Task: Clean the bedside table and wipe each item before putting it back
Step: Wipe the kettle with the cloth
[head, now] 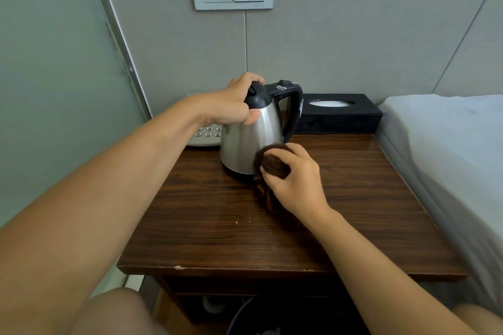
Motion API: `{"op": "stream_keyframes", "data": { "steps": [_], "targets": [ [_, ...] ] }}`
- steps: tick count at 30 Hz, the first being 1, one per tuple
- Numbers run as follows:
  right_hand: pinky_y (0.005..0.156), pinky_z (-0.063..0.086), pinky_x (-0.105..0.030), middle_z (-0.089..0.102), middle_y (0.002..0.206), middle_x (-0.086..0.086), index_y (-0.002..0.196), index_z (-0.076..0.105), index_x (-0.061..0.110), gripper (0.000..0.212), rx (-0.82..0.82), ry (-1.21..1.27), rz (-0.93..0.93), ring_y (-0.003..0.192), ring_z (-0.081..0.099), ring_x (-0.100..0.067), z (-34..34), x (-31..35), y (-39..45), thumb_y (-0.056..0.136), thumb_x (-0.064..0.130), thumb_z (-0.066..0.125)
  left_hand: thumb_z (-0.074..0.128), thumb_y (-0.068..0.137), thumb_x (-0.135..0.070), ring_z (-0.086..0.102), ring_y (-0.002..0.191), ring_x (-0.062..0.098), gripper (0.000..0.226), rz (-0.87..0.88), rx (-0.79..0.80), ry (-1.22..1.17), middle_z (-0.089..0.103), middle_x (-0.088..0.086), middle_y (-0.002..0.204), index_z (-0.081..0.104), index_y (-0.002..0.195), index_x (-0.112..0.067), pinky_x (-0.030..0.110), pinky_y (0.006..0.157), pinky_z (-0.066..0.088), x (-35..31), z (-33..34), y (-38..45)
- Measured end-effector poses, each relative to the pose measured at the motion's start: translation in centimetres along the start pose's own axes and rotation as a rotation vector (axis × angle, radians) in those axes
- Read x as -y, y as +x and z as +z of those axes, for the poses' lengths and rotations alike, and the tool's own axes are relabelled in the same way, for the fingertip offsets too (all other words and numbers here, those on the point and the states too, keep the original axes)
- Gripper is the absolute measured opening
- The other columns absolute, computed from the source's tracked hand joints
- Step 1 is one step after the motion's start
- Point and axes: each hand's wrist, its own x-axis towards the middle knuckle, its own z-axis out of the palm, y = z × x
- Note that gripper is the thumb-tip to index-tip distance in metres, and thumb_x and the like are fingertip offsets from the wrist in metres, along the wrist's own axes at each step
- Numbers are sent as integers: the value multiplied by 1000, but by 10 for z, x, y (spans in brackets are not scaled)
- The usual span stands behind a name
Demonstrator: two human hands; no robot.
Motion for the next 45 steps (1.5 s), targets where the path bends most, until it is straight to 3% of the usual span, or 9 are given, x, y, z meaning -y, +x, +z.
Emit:
{"op": "stream_keyframes", "data": {
  "steps": [5, 11, 15, 22, 27, 33, 39, 42, 45],
  "targets": [
    [90, 50, -34, 56, 132, 5, 119, 75, 31, 40, 223, -258, 55, 115, 54, -25, -3, -20, -1, 81, 21, 81, 61, 98, -11, 47, 118, 23, 68, 20, 13, 1, 33, 3, 142, 27, 153, -33, 21, 78, 41, 1, -1, 0],
    [96, 55, -32, 66, 111, 10, 112, 70, 36, 29, -10, 81, 305, 104, 60, -7, -35, -28, 8, 86, 24, 77, 62, 91, 2, 49, 97, 12, 71, 60, 103, -92, 46, -1, 127, 38, 146, -37, 17, 69, 43, -1, -5, -7],
    [97, 57, -36, 71, 110, 14, 116, 70, 39, 33, -29, 215, 334, 107, 66, -5, -51, -33, -4, 87, 25, 78, 63, 80, -7, 53, 112, 24, 73, 104, 157, -58, 50, 7, 136, 44, 142, -42, 31, 88, 46, -7, -10, -9],
    [99, 56, -40, 71, 109, 15, 117, 70, 38, 32, -68, 262, 336, 107, 66, -6, -54, -28, -8, 89, 22, 72, 59, 92, 8, 45, 131, 17, 73, 181, 126, 76, 40, -1, 147, 42, 150, -33, 15, 99, 37, -4, -9, -9],
    [94, 41, -4, 59, 122, 8, 127, 65, 31, 40, -97, 253, 202, 112, 55, 6, -14, -9, -6, 91, 15, 72, 50, 89, 17, 51, 104, -16, 78, 190, 147, -16, 46, -12, 138, 45, 146, -34, 5, 76, 41, -7, -4, -6],
    [76, 50, -19, 64, 106, 3, 109, 69, 27, 17, 56, 103, 404, 96, 64, -12, -24, -11, 2, 92, 21, 68, 48, 88, 21, 53, 92, -24, 80, 193, 147, -82, 49, -15, 136, 45, 148, -33, 3, 71, 41, -7, -2, -9],
    [64, 58, -17, 74, 86, 12, 97, 73, 34, 19, 33, 232, 368, 81, 71, -3, -73, 12, 8, 87, 18, 76, 74, 94, -17, 38, 144, 10, 80, 139, 164, -70, 37, -10, 158, 30, 159, -35, 27, 114, 33, -2, -9, -3],
    [75, 55, -16, 73, 91, 17, 100, 72, 37, 22, -118, 222, 192, 91, 69, 1, -96, 21, 19, 86, 22, 79, 76, 85, -59, 38, 144, 14, 91, 111, 21, 144, 36, -6, 158, 31, 158, -29, 34, 117, 35, -9, 1, 9],
    [90, 45, -8, 67, 107, 9, 114, 72, 35, 31, -261, 39, 8, 103, 59, 6, -116, 24, 44, 85, 27, 79, 76, 74, -70, 43, 133, 16, 85, 193, -179, 248, 47, -7, 139, 51, 144, -29, 36, 112, 38, -12, 19, 15]
  ]
}}
